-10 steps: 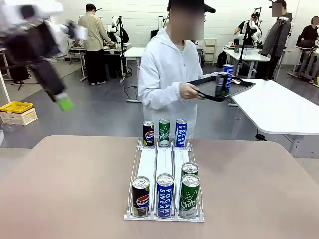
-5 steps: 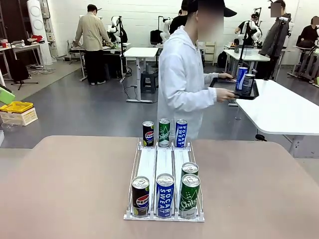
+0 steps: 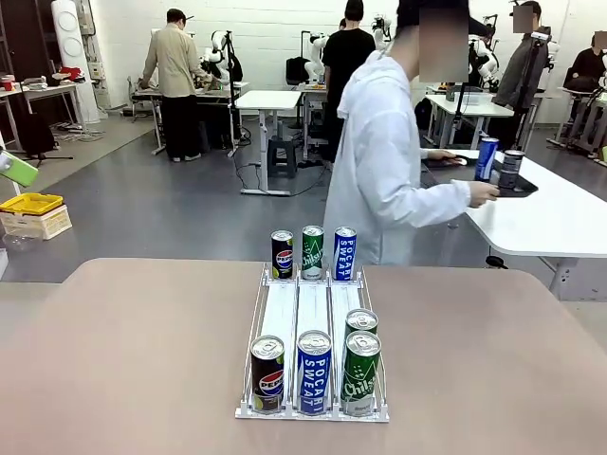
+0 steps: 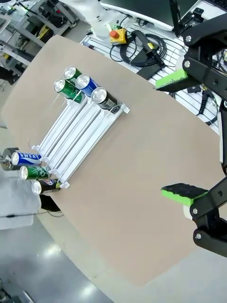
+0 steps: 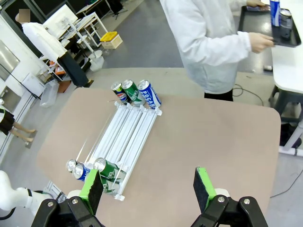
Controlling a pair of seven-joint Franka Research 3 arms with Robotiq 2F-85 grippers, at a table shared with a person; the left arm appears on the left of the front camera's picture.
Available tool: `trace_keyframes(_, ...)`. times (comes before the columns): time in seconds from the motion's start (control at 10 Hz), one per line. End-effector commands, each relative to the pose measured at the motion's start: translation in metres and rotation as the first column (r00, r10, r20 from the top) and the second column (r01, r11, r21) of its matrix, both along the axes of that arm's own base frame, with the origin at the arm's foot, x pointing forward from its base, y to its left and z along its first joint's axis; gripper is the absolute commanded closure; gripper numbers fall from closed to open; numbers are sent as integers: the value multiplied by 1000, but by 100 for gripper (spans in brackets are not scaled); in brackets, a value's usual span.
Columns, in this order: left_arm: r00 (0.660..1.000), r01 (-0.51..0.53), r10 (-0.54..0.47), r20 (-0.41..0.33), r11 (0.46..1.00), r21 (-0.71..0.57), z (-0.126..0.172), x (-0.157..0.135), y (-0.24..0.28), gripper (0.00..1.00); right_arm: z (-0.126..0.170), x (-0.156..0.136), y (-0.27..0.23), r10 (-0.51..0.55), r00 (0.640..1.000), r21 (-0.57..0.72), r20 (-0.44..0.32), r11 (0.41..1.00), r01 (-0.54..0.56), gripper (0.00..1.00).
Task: Retrieve and hand over the desired beverage to the person.
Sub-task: Place the picked can on the Handle tray extended by the person.
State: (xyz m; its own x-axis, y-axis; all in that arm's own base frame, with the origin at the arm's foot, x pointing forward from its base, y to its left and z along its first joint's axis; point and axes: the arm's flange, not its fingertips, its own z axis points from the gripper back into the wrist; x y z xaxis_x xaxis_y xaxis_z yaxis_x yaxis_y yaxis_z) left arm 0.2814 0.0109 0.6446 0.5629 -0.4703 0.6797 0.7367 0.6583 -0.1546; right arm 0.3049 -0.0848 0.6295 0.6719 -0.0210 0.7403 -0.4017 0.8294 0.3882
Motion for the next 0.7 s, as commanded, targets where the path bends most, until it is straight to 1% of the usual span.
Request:
trace_keyframes(0.0, 1000, 9, -9, -10, 1000, 9, -3, -3, -1, 0, -1, 3, 0, 22, 1000, 22, 8, 1000, -22, 0)
trace_keyframes(0.6, 1000, 9, -9, -10, 1000, 9, -3, -3, -1, 0, -1, 3, 0, 22, 1000, 22, 8, 1000, -22, 0)
